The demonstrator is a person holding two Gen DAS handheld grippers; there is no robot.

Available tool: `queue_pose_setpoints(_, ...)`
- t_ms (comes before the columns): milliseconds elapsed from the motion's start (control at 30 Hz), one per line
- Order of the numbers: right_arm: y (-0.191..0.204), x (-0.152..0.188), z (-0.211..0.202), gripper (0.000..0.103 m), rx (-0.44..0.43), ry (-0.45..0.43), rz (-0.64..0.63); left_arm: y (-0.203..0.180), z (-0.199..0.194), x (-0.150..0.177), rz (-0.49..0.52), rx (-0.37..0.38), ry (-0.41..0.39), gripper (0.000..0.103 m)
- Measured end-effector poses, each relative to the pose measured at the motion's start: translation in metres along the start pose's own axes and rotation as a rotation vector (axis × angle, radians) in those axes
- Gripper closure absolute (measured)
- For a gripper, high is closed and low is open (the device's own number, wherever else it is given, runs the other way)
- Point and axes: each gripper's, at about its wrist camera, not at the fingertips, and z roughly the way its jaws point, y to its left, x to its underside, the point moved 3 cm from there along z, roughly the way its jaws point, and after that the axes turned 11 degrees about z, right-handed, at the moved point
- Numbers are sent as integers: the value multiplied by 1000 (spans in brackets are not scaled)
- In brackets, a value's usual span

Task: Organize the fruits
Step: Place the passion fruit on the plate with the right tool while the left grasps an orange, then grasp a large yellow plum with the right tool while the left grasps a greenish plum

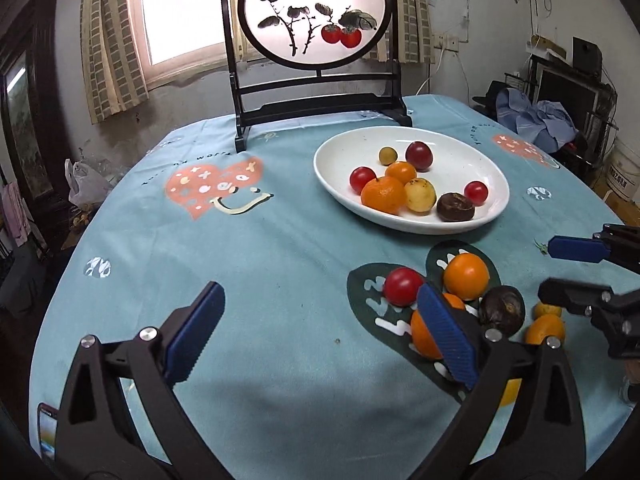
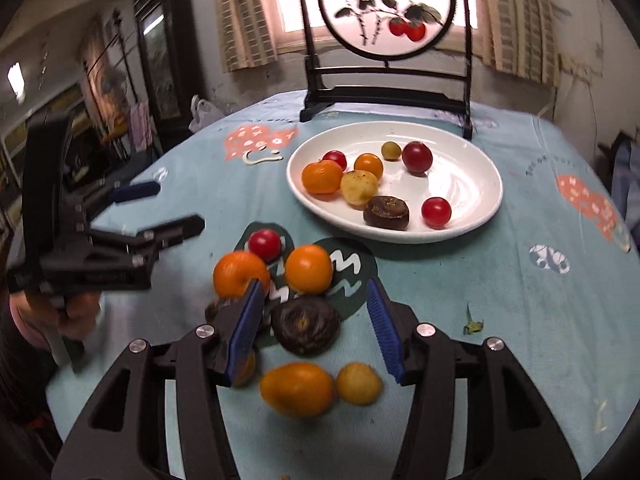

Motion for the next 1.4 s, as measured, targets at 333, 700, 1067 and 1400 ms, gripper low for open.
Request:
queue_pose_setpoints(333, 25, 38, 7, 49, 88, 72, -252, 7, -12, 17, -46, 22, 3, 4)
queue_pose_setpoints(700, 22, 44, 17, 60, 114, 122, -260, 5, -11, 21, -41, 30, 14, 4)
queue_pose_setpoints(1067, -4, 16, -11, 60, -48, 23, -8, -13, -20, 25, -26, 335, 34, 4)
queue_pose_setpoints(1400, -13, 12, -12, 60, -55, 38, 78, -83, -33, 37, 157, 628, 94, 31)
